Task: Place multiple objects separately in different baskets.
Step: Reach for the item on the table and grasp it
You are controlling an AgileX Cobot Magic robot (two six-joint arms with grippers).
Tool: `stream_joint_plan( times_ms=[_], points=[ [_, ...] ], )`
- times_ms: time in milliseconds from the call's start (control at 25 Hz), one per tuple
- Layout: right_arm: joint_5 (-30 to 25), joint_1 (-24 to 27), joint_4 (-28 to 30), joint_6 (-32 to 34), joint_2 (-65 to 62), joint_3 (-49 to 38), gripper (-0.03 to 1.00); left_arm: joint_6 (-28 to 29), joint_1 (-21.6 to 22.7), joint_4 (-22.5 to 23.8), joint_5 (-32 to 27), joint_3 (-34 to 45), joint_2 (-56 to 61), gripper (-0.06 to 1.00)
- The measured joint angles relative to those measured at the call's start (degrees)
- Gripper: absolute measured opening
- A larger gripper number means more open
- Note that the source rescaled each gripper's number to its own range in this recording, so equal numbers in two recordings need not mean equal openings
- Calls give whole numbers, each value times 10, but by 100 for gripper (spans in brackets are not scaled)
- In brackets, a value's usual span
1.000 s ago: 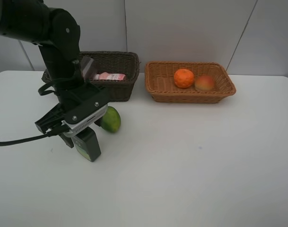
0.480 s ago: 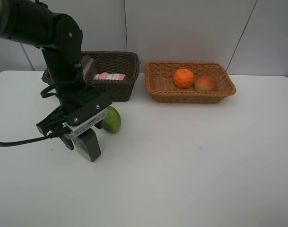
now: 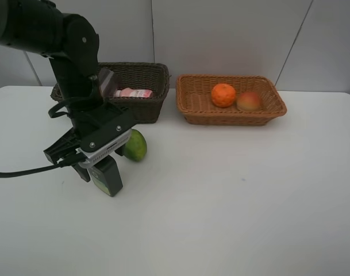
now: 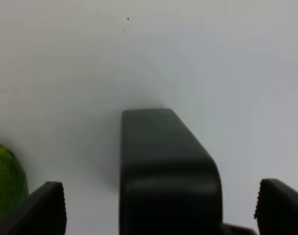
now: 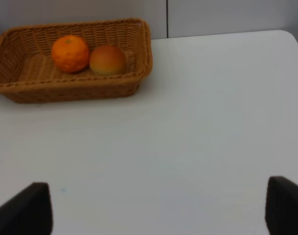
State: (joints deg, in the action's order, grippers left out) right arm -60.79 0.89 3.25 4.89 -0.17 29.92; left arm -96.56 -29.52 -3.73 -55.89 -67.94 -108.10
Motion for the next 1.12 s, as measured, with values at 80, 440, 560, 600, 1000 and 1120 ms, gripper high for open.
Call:
stream_joint_plan(
  times_ms=[80, 440, 560, 600, 1000, 1120],
  points=[
    [0, 0, 0, 0, 0, 0, 88, 0, 0, -3, -1, 0, 0, 100],
    [0, 0, 0, 0, 0, 0, 88, 0, 0, -7, 1, 0, 0, 100],
    [0, 0, 0, 0, 0, 0, 88, 0, 0, -4, 1, 0, 0, 99],
    [0, 0, 0, 0, 0, 0, 88, 0, 0, 2, 1, 0, 0, 97],
    [0, 0, 0, 0, 0, 0, 88, 0, 0, 24, 2, 0, 0, 0],
    [0, 0, 0, 0, 0, 0, 88, 0, 0, 24, 1, 0, 0, 0]
  ],
)
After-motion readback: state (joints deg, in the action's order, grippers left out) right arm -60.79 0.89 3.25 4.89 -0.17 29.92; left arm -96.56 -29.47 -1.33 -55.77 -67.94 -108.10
